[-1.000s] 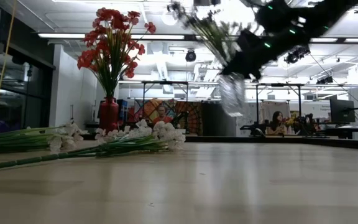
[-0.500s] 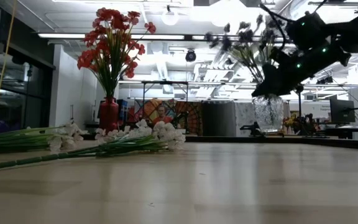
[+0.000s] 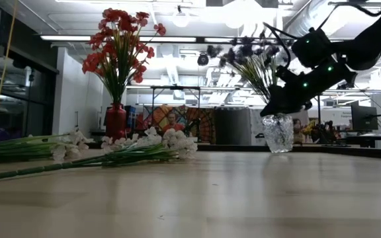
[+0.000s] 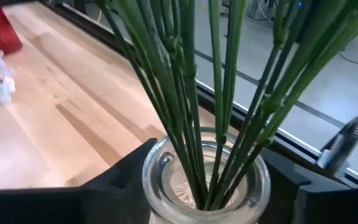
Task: Sort flowers into vase by color
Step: Adjust the transparent vase, then put the violet flowers into the transparent vase
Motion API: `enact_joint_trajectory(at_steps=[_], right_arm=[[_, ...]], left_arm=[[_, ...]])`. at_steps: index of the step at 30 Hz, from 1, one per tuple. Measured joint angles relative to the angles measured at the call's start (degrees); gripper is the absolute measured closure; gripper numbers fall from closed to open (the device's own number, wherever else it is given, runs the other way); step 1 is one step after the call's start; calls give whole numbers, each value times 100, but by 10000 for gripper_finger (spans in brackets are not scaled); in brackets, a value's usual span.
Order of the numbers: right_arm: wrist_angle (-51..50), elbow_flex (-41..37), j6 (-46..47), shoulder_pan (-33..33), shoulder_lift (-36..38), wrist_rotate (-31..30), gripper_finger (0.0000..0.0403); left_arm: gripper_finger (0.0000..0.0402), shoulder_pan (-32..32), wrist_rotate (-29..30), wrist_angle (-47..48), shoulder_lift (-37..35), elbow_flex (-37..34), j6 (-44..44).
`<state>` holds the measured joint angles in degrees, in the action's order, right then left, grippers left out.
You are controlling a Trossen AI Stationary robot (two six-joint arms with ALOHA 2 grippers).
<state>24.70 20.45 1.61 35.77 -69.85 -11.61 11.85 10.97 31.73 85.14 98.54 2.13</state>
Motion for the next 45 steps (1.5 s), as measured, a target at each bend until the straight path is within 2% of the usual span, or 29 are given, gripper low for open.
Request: enact_joint_trajectory(at_steps=[5,11,17,25,39,45], right_arm=[[419,8,363,-2,-377,-5,166],[680,17,624,-2,-651,-27,162],[598,4,607,-2,-440,6,161],[236,4,471,-2,179,4,160],[-2038,4,349,-2,1966,1,160],[-2518,4,349,-2,2727,-1,160]], left_arm=[[190,-47,392,-37,-332,0,-3],[190,-45,714,-95,-611,0,-44],[190,-43,790,-136,-661,0,-23],[190,39,790,-28,-721,-2,151],[190,202,766,308,-825,-2,299],[190,213,766,316,-823,-2,288]])
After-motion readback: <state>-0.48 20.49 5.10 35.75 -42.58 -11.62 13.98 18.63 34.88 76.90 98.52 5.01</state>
